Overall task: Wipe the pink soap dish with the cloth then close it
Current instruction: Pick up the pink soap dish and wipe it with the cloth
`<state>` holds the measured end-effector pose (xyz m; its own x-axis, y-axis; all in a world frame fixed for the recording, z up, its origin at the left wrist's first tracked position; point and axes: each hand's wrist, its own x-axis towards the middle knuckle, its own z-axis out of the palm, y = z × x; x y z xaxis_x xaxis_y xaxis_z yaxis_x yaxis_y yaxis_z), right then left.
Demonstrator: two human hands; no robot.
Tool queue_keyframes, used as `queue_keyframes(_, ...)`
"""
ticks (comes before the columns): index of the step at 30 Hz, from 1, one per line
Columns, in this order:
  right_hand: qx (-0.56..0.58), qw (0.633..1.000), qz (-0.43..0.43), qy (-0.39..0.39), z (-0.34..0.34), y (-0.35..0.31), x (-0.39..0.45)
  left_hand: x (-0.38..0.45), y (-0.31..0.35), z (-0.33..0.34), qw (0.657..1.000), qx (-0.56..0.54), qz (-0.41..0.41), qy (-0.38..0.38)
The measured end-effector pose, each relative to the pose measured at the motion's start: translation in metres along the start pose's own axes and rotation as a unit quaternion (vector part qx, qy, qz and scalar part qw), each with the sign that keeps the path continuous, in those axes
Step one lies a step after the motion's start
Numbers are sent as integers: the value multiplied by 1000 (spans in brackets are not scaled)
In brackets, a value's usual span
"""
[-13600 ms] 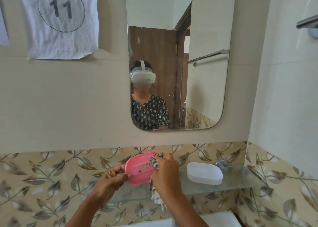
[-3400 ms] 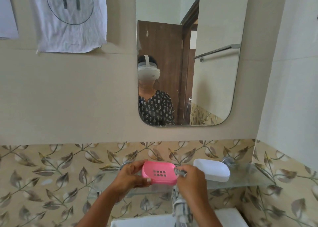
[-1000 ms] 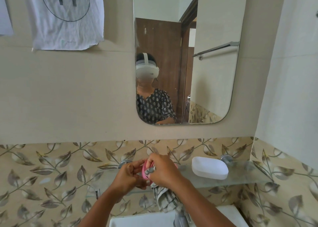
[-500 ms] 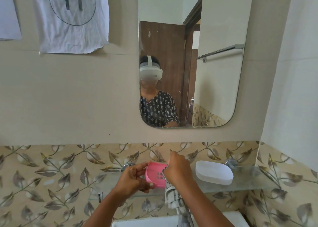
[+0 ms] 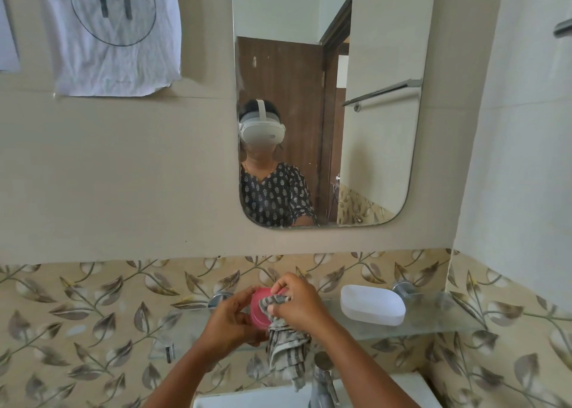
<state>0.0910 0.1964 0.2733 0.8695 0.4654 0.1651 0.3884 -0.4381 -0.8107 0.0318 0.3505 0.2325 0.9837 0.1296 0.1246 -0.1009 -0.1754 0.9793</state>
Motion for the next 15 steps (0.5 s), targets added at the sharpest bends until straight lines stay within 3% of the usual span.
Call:
queue_keyframes(7,171,983,68,-6,-23,3,6,2,3,5,990,124,-4,60)
queue_keyframes(15,274,958,86,0,-50,2,-1,5,17,5,969,240,-33,55)
